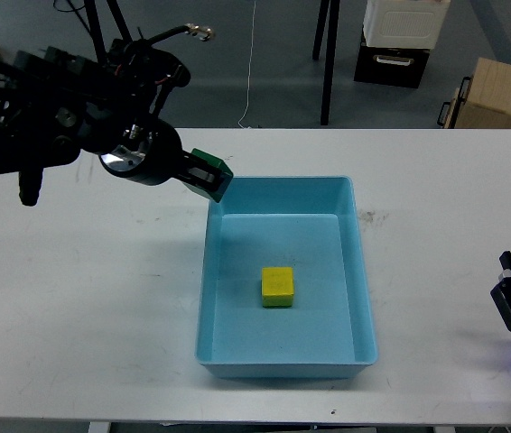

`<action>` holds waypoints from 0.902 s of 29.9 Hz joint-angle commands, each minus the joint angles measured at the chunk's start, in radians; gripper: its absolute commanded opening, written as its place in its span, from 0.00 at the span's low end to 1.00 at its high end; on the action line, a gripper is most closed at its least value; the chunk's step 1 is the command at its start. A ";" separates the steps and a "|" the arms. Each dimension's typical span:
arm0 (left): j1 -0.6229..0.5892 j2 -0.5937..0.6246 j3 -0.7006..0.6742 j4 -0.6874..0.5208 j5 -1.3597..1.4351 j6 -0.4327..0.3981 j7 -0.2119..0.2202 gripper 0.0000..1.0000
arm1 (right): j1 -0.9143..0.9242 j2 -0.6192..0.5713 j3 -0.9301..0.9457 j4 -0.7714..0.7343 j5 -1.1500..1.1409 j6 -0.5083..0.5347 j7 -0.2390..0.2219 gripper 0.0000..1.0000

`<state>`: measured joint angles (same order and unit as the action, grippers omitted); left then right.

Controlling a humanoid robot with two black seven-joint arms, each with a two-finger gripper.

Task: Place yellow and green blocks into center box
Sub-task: 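Carry the green cube into the tub beside the yellow cube, release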

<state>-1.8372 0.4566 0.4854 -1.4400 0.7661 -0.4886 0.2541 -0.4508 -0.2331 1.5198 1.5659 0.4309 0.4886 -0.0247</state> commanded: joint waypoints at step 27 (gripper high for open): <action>0.158 -0.457 0.079 0.300 -0.042 0.000 -0.056 0.37 | -0.006 0.000 0.016 -0.026 0.000 0.000 0.000 1.00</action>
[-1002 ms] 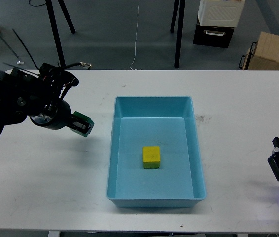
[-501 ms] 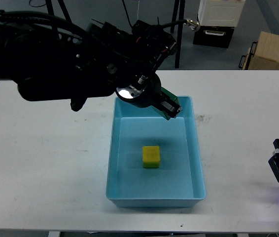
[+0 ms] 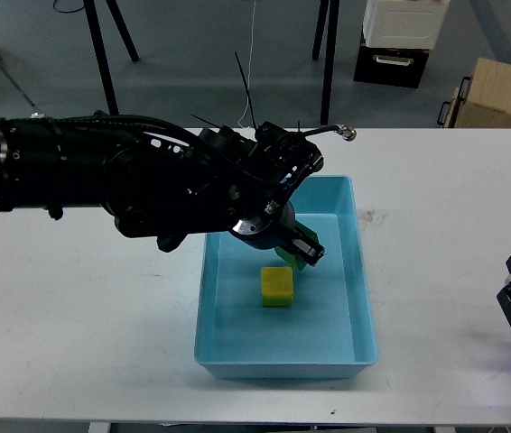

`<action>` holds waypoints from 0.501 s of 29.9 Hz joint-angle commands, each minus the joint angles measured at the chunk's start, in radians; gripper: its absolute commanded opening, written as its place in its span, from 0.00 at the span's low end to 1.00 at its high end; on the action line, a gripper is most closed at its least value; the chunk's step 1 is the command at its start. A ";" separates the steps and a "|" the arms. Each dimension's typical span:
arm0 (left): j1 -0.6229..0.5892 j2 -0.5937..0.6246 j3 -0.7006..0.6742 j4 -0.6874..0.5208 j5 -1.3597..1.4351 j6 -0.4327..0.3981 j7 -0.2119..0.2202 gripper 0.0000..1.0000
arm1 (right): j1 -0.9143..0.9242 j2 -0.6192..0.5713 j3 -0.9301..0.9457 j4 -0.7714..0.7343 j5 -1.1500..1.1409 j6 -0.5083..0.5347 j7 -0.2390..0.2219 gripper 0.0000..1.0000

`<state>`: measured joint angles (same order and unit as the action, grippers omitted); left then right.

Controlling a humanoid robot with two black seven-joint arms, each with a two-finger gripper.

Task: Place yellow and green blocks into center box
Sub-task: 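Carry the green cube into the tub beside the yellow cube, release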

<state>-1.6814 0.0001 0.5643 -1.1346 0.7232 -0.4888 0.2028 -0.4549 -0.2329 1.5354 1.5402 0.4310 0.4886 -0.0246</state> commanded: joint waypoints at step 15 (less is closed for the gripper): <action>0.015 0.000 0.016 -0.071 0.002 0.000 -0.029 0.85 | -0.010 0.000 0.000 -0.012 0.000 0.000 0.000 1.00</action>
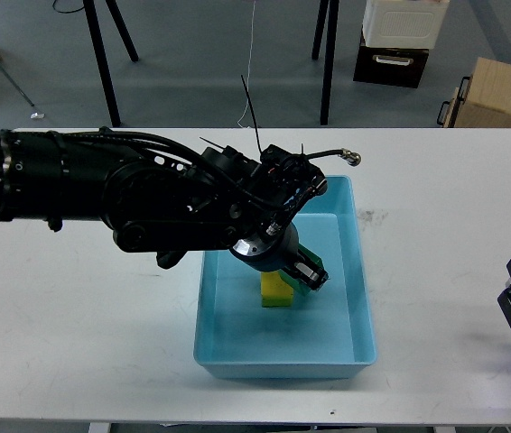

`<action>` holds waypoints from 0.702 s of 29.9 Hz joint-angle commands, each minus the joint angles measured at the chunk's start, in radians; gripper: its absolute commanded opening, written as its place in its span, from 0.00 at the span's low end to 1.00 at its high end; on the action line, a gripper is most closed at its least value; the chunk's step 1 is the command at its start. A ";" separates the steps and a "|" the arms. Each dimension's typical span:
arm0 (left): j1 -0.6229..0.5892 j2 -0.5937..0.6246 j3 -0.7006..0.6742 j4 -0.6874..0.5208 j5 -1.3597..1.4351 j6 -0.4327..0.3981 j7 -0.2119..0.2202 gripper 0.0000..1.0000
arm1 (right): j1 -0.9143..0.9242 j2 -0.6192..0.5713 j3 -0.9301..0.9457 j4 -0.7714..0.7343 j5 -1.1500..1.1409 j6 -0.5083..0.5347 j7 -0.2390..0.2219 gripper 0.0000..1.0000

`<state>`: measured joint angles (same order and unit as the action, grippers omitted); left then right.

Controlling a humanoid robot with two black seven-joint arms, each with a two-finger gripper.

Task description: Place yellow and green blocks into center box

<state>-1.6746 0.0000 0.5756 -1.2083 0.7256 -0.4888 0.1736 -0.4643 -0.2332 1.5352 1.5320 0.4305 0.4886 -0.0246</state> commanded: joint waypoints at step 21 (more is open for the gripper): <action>0.260 0.362 -0.858 0.156 -0.017 0.000 -0.063 0.99 | 0.030 0.008 0.000 0.002 0.002 0.000 0.006 1.00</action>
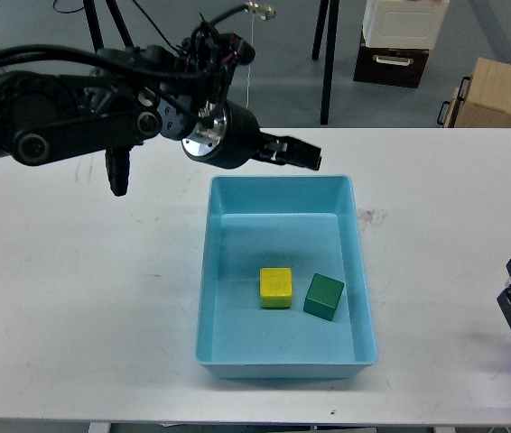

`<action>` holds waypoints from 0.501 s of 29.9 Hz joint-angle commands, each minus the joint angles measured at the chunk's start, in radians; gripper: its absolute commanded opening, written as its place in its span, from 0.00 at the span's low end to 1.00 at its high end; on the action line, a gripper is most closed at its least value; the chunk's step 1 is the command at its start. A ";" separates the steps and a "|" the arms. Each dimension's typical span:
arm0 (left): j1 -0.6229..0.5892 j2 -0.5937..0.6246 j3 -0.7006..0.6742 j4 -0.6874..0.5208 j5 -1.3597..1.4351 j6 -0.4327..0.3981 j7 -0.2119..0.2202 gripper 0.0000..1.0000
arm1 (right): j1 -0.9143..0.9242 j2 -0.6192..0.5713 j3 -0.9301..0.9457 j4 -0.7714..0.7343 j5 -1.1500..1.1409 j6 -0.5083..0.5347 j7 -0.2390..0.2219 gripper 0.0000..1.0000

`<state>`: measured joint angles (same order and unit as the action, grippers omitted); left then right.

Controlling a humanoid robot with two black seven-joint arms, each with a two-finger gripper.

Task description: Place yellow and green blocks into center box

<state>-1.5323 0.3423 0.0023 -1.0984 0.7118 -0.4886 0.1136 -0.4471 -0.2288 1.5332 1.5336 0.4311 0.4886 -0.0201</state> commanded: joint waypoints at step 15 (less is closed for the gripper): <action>0.837 -0.058 -1.461 0.060 -0.359 0.000 0.023 1.00 | 0.044 0.052 0.030 0.007 0.008 0.000 0.002 1.00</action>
<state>-0.8478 0.2996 -1.2716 -0.9978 0.4751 -0.4880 0.1288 -0.4070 -0.1811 1.5637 1.5330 0.4395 0.4887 -0.0166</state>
